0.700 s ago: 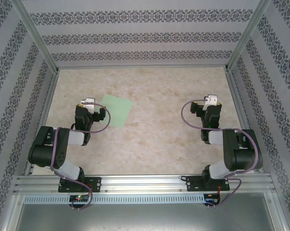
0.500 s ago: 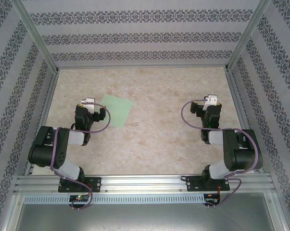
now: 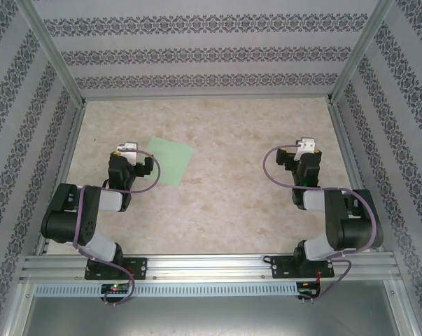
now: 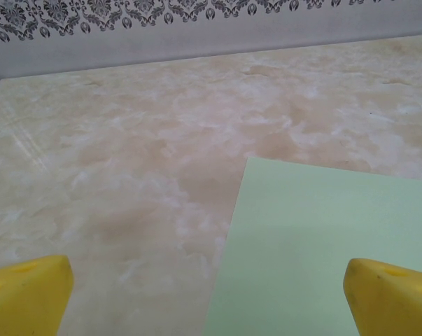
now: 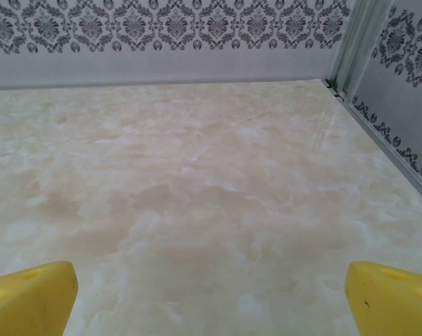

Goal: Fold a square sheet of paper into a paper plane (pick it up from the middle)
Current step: Move the square sheet of paper to the center of the table.

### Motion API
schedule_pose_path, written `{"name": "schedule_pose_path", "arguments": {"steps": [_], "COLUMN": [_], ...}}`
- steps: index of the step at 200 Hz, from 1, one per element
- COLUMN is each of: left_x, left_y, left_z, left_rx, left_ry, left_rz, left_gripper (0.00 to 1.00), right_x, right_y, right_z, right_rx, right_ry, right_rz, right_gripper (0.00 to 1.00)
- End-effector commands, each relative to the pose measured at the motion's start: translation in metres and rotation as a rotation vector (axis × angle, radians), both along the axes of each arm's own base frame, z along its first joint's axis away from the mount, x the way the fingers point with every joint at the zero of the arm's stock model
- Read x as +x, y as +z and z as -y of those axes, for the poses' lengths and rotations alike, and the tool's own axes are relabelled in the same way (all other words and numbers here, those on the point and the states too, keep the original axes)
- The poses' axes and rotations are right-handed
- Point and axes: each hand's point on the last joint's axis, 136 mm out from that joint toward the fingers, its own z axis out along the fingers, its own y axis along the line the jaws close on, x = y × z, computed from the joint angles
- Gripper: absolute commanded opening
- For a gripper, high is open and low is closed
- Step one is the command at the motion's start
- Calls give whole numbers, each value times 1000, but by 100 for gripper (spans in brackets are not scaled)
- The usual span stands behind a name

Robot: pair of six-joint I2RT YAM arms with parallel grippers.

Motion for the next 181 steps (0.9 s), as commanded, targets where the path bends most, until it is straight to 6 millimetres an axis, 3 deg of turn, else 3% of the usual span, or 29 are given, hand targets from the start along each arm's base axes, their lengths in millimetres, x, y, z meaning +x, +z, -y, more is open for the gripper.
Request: {"name": "schedule_pose_path", "arguments": {"steps": [1, 45, 71, 91, 108, 120, 150, 181], "left_x": [-2, -13, -20, -26, -16, -13, -9, -21], "left_y": [24, 58, 74, 66, 57, 40, 14, -3], "left_z": [-4, -21, -34, -36, -8, -3, 44, 98], "left_rx": [-2, -98, -243, -347, -379, -370, -326, -361], "left_ry": [2, 132, 267, 356, 219, 231, 28, -186], "left_rz": [52, -22, -60, -179, -303, -445, -668, -809], "left_gripper": [100, 100, 100, 100, 100, 100, 100, 100], "right_x": [6, -12, -13, -8, -7, -7, -8, -11], "right_y": [31, 59, 72, 73, 68, 66, 56, 49], "right_z": [-2, -22, -68, -109, -137, -154, -179, -199], "right_rx": [39, 222, 414, 557, 602, 599, 569, 570], "right_ry": [-18, -59, 80, 183, 232, 259, 263, 290], "right_rz": [-34, -252, -352, -389, -429, -452, -495, -522], "right_gripper": [98, 98, 98, 98, 98, 98, 98, 98]}}
